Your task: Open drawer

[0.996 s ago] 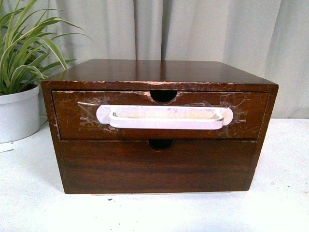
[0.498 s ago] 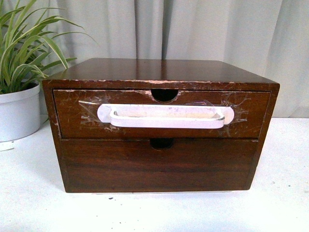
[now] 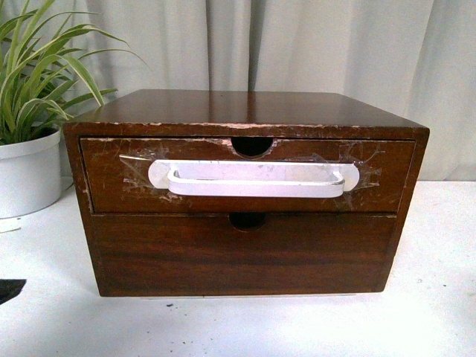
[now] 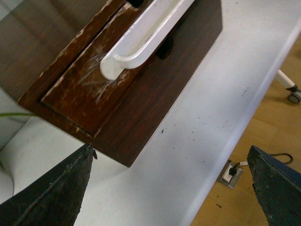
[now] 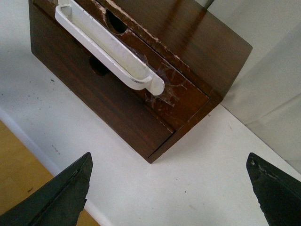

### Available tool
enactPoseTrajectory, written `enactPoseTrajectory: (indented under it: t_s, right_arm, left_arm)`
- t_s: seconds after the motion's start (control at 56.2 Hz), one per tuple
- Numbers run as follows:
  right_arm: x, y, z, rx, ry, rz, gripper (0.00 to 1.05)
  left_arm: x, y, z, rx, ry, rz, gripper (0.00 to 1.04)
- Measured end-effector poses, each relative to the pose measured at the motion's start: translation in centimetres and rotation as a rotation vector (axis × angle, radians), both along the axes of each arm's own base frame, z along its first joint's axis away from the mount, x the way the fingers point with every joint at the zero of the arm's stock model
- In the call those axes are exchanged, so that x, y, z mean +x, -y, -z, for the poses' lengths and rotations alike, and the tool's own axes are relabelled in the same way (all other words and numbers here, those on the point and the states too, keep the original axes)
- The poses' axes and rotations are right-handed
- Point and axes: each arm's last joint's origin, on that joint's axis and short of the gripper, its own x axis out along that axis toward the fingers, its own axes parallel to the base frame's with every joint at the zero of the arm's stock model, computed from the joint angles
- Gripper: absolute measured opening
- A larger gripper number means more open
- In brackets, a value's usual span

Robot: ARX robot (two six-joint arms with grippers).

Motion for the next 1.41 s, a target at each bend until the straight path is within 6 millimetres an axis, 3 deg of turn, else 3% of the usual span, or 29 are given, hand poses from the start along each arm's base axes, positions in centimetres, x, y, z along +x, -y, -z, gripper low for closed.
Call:
enactPoseTrajectory:
  t_s: [0.125,0.302,0.765,1.174,1.406]
  right_arm:
    - [2.0,-0.8,-1.4,-0.069,-0.008,-0.027,0.96]
    - [4.0,-1.9,-1.8,-0.164,-0.041,-0.061,0.96]
    - [7.2,-6.5,0.1,-0.321,-0.128,-0.224,0.96]
    - [9.0,-10.2,1.7,-0.355,-0.147,-0.273,0.96]
    - [9.6,-11.2,1.9,-0.357,-0.155,-0.271,0.96]
  left_arm:
    - [1.9,1.2,-2.2,0.063,-0.017,0.11,0.98]
    - [3.3,3.3,-3.9,0.112,-0.041,0.223,0.98]
    - [9.1,7.4,-3.4,0.181,-0.122,0.299,0.98]
    - [10.9,7.6,-1.7,0.238,-0.175,0.3,0.98]
    - [11.5,8.1,-1.6,0.248,-0.179,0.307,0.98]
